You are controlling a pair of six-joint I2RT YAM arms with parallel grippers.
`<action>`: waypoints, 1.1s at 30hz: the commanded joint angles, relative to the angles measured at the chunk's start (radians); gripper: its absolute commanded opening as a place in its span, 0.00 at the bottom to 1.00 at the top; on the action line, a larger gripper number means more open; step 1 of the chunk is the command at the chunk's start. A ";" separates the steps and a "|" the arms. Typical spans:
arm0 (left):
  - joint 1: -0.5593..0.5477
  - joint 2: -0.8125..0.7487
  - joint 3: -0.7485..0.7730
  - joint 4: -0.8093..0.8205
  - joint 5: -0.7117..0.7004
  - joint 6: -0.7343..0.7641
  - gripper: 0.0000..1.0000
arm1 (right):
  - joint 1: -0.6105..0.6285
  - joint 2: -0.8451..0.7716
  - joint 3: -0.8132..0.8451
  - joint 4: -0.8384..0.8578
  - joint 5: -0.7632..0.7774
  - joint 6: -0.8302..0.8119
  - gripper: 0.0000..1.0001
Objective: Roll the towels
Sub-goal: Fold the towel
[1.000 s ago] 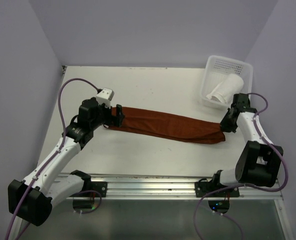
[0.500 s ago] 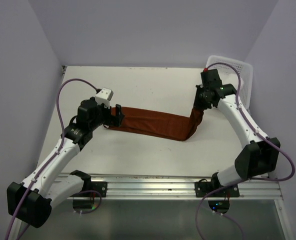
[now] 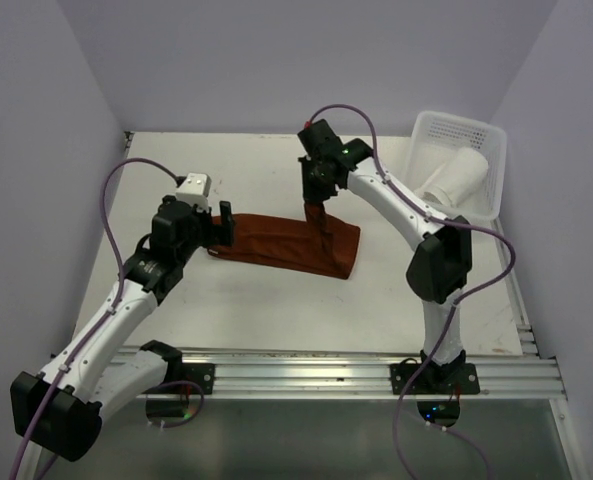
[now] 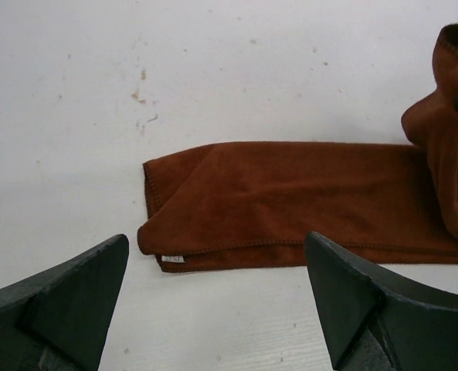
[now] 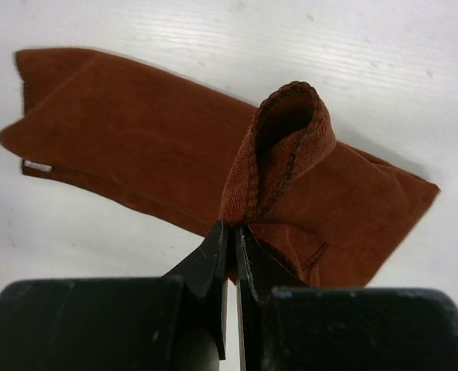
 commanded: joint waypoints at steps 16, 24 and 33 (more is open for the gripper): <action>-0.002 -0.045 0.027 -0.008 -0.249 -0.098 1.00 | 0.160 0.293 0.314 0.232 -0.237 0.200 0.00; -0.002 -0.050 0.022 -0.006 -0.236 -0.095 1.00 | 0.179 0.367 0.356 0.311 -0.283 0.257 0.00; -0.008 -0.050 0.022 -0.003 -0.227 -0.092 1.00 | 0.192 0.399 0.359 0.378 -0.305 0.301 0.00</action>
